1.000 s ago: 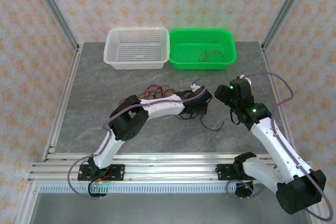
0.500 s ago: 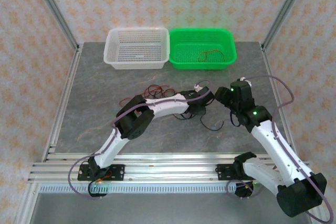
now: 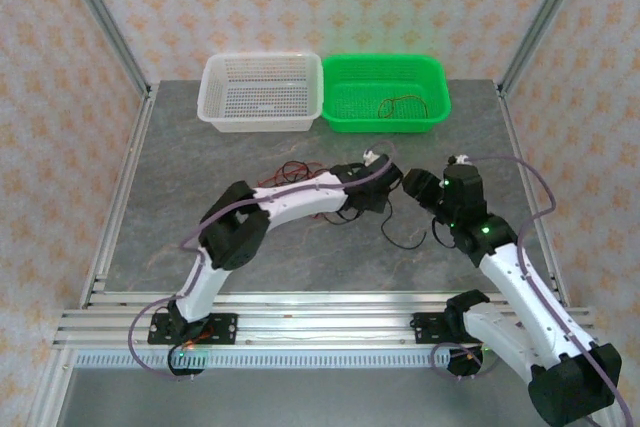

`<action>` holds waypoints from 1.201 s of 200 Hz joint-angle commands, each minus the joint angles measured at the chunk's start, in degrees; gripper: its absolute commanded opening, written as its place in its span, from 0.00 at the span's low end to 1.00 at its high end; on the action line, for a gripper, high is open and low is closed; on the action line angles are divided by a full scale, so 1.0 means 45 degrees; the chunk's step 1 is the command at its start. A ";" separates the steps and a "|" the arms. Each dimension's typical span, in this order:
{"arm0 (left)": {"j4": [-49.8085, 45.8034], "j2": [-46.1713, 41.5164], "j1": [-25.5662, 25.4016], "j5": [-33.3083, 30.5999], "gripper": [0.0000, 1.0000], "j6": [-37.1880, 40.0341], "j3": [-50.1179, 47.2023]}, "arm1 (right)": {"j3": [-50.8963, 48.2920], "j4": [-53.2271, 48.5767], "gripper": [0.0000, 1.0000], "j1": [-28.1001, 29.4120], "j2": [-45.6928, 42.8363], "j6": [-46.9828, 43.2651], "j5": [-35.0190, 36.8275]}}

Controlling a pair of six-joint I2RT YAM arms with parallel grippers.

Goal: Untangle the cables

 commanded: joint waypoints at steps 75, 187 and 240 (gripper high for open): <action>0.0299 -0.4781 -0.0126 -0.0678 0.00 0.0397 0.1163 | -0.1953 0.5874 0.64 0.0075 0.1804 0.2044 -0.3773; -0.0305 -0.4813 -0.0110 -0.1063 0.00 0.1133 0.4190 | -0.0251 1.0946 0.63 0.2203 0.8406 0.3646 -0.5033; -0.1164 -0.4906 0.0011 -0.2341 0.00 0.1882 0.5720 | 0.0321 1.1527 0.60 0.2455 1.0685 0.3604 -0.4840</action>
